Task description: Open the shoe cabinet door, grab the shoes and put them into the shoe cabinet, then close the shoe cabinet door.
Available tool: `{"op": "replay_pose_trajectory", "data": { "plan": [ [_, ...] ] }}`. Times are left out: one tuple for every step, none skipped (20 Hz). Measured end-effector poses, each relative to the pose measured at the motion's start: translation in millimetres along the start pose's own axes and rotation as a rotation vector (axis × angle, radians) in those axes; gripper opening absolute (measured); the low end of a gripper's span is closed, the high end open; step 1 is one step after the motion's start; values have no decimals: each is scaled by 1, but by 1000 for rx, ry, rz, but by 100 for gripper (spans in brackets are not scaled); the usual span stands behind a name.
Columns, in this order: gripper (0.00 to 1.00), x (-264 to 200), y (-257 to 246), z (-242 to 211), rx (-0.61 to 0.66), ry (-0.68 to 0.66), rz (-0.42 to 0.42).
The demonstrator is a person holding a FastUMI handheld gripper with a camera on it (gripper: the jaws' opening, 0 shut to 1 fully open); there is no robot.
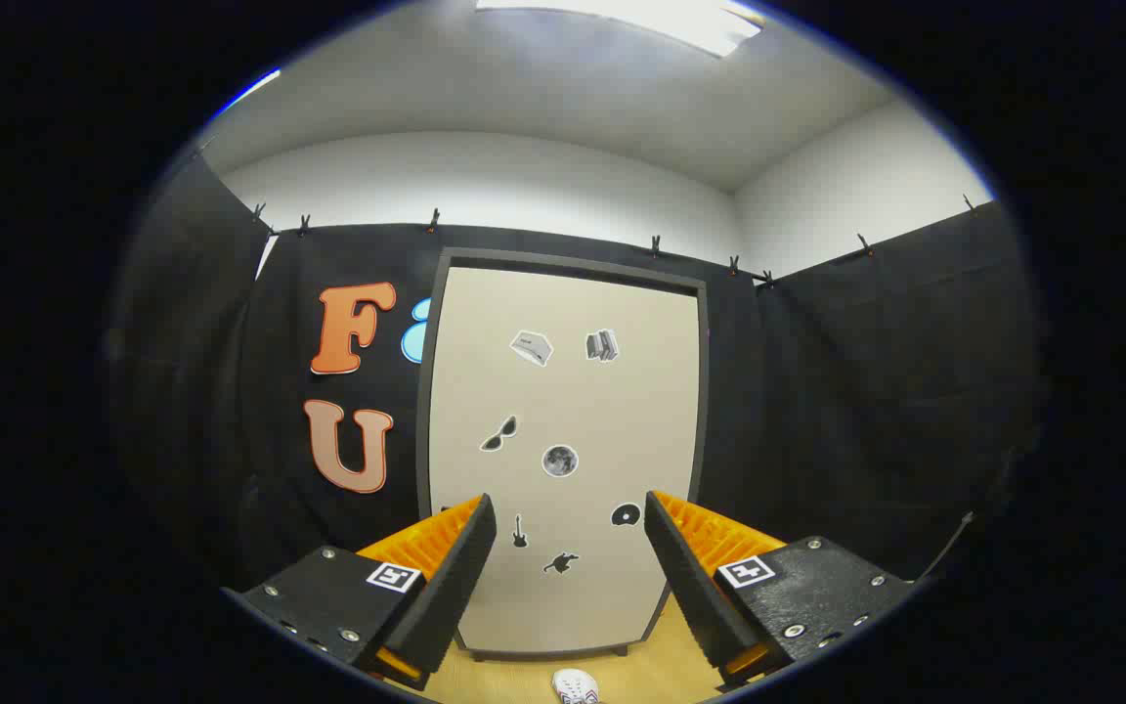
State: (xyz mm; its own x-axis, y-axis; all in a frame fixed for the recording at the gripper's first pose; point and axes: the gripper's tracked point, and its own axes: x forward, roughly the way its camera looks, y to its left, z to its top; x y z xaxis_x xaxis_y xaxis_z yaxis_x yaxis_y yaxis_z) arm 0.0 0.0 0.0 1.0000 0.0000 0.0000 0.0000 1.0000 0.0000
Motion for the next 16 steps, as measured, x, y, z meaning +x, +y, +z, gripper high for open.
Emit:
{"op": "replay_pose_trajectory", "data": {
  "plan": [
    [95, -1, 0, 1, 4, 0, 1],
    [95, -3, 0, 1, 10, -1, 1],
    [95, -5, -1, 2, 16, -1, 0],
    [95, -6, -1, 1, 20, 0, -4],
    [95, -7, -2, 1, 22, 3, -9],
    [95, -8, -1, 0, 24, 6, -12],
    [95, -10, -1, 1, 26, 5, -12],
    [95, -12, -2, 2, 23, 2, -12],
    [95, -13, -2, 3, 17, -1, -15],
    [95, -15, -3, 5, 10, -4, -19],
    [95, -17, -4, 6, 5, -7, -21],
    [95, -20, -3, 7, 4, -9, -22],
    [95, -23, -3, 9, 6, -10, -21],
    [95, -25, -2, 8, 8, -10, -21],
    [95, -25, -2, 8, 11, -8, -23],
    [95, -24, -1, 6, 11, -5, -24]
  ]
}}
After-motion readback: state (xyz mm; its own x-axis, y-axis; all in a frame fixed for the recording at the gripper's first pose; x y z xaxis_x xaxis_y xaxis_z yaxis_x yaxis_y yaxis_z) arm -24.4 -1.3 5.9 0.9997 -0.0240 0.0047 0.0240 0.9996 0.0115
